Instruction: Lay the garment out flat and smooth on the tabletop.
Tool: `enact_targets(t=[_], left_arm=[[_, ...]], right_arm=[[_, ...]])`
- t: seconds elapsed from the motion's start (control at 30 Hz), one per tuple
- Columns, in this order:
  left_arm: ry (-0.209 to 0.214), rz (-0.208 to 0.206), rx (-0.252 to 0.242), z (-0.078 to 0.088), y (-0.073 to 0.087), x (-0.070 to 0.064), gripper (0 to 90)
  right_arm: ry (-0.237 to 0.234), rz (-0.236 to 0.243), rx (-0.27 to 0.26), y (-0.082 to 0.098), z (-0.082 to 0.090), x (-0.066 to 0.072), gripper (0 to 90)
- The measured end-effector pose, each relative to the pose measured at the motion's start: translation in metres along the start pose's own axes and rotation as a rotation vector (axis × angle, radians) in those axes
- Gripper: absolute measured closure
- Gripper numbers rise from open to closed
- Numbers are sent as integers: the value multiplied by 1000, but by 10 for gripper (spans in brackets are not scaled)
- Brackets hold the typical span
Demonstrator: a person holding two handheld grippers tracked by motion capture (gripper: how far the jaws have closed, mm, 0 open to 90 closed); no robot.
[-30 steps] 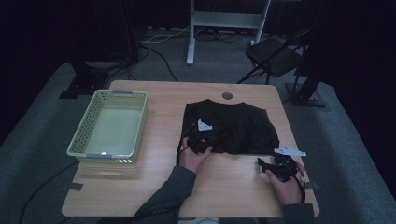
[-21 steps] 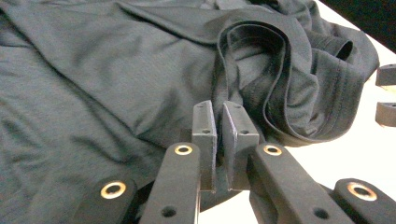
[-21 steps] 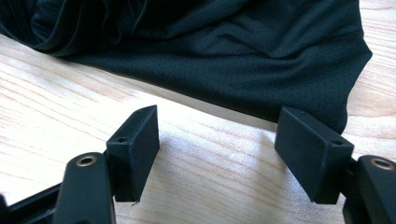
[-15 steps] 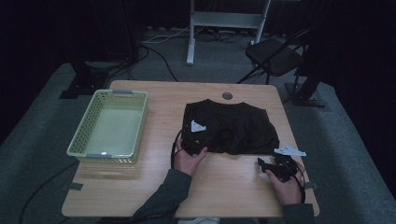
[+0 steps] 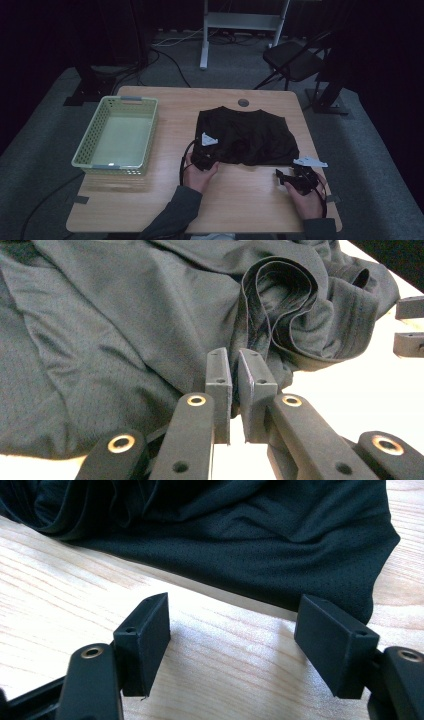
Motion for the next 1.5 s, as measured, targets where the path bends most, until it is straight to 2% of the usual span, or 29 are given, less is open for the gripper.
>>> enact_targets(t=[0.33,0.77,1.2,1.37,1.5], left_arm=[[3,5,-3,10,11,2,849],[0,43,-2,16,26,11,849],[2,51,-4,25,37,14,849],[-4,60,-4,28,41,18,849],[-1,71,-8,31,44,21,849]], right_arm=[[0,0,0,0,0,0,296],[0,-1,0,0,0,0,296],[-5,3,0,0,0,0,298],[-11,11,-8,-1,1,0,381],[-21,3,-31,-1,5,0,409]])
Point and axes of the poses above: each handheld gripper's, and its own axes: z roughly backward along the jaws, y roughly out of its underside, x roughly to its left, the point moved 6 cm from there along -z, roughly forward along the jaws, and after that the axes turned 15 degrees about x, right-handed, at the moved point
